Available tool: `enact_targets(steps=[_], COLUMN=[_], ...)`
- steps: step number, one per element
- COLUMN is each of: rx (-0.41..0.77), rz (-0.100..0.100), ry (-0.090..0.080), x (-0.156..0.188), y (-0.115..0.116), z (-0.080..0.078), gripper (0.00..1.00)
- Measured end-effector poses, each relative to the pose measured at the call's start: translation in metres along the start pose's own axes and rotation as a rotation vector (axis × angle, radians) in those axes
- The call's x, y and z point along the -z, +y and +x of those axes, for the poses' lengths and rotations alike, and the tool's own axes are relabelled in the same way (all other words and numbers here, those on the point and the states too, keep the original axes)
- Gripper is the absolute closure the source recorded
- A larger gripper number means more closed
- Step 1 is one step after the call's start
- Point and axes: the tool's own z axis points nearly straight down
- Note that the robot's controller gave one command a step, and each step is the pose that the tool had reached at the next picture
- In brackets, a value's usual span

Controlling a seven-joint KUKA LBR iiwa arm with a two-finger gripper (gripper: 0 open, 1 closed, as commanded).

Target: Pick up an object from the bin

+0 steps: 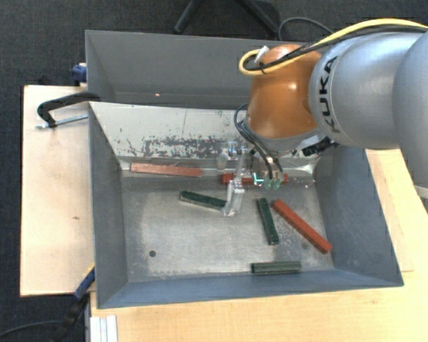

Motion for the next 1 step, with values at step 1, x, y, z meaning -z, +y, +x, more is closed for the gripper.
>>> enact_targets(steps=[1], rx=[-0.164], rz=[-0.002], ry=[-0.009], x=[-0.0568], y=[0.0398], z=[-0.0015], gripper=[0.0])
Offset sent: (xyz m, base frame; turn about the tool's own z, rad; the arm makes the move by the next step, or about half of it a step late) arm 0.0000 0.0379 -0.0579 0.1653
